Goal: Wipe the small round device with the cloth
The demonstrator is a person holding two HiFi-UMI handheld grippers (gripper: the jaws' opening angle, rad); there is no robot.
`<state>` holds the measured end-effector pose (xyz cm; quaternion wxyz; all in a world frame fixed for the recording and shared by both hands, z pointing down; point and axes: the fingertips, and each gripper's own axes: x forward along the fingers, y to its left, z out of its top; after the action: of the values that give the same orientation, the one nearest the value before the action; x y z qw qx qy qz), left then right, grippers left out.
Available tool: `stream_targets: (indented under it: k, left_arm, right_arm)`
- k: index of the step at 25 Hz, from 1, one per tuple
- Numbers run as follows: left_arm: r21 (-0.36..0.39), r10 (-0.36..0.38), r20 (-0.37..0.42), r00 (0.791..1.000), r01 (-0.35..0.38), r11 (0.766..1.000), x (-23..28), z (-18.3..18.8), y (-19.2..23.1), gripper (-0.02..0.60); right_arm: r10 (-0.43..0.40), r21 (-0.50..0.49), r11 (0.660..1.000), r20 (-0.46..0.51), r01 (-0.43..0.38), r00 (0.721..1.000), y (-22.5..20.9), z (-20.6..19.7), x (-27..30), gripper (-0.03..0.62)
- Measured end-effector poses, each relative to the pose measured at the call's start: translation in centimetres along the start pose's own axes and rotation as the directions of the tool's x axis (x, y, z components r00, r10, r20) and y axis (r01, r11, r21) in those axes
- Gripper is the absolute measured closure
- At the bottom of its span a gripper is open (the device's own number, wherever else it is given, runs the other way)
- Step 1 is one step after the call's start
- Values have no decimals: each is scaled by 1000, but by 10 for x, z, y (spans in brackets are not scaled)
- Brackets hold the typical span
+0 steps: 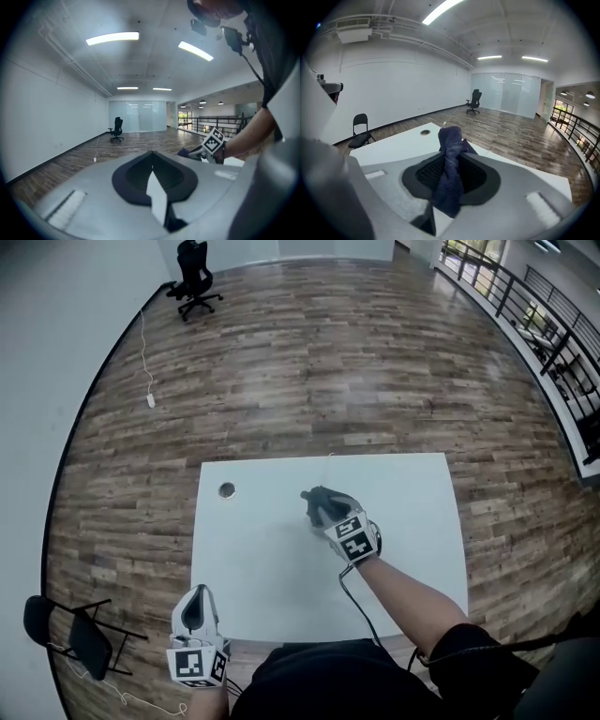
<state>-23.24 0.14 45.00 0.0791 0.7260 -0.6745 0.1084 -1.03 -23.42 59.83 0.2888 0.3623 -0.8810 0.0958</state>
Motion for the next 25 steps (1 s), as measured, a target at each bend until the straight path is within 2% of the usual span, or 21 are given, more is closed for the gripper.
stream_targets:
  k: [6,14,25]
  left_arm:
    - [-3,39,-19,999,-39,999,-12,-3,0,575]
    - [14,45,-41,998,-45,999,-18,-5,-7,575]
    - [22,52,-63,997,-51,998,-22,-6,-9,575]
  right_arm:
    - [14,-3,1000,-16,-15,1000,-2,-12,8,500]
    - [0,47,999,-32,2,999,-16,-25,12,503]
    - [6,114,993,-111,7,994,-17,-70,19,505]
